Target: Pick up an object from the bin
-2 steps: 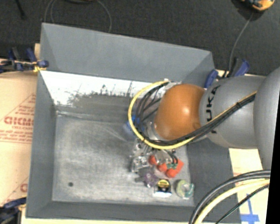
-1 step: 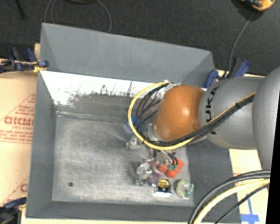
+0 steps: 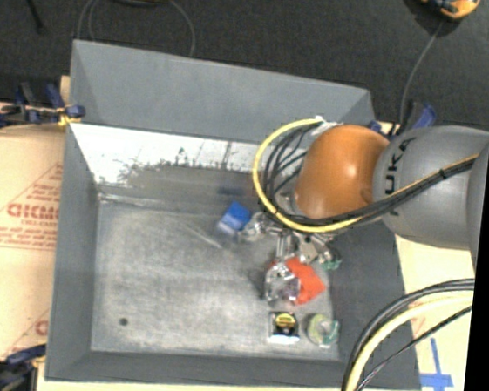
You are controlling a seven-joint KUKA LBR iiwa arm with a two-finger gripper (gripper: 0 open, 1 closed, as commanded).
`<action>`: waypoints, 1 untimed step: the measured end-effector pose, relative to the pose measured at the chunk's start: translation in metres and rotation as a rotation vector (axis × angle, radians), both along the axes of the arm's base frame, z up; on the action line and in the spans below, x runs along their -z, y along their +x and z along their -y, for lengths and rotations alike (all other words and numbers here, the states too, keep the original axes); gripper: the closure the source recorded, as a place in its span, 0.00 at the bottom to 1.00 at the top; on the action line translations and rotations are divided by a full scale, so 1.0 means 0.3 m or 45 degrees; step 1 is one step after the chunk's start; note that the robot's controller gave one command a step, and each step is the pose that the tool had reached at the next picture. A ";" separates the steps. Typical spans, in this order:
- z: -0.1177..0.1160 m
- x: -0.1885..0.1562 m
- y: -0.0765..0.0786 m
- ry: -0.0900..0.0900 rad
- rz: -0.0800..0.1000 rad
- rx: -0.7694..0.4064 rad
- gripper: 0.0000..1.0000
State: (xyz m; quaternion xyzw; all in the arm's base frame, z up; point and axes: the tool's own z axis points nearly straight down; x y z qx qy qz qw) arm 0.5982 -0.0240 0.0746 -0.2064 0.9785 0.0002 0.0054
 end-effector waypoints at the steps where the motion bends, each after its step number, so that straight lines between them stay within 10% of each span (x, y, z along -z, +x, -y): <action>1: 0.141 -0.006 -0.113 0.002 0.003 0.245 0.00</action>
Offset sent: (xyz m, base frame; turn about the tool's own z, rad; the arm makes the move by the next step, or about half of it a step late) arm -0.0374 -0.0426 -0.0017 0.1938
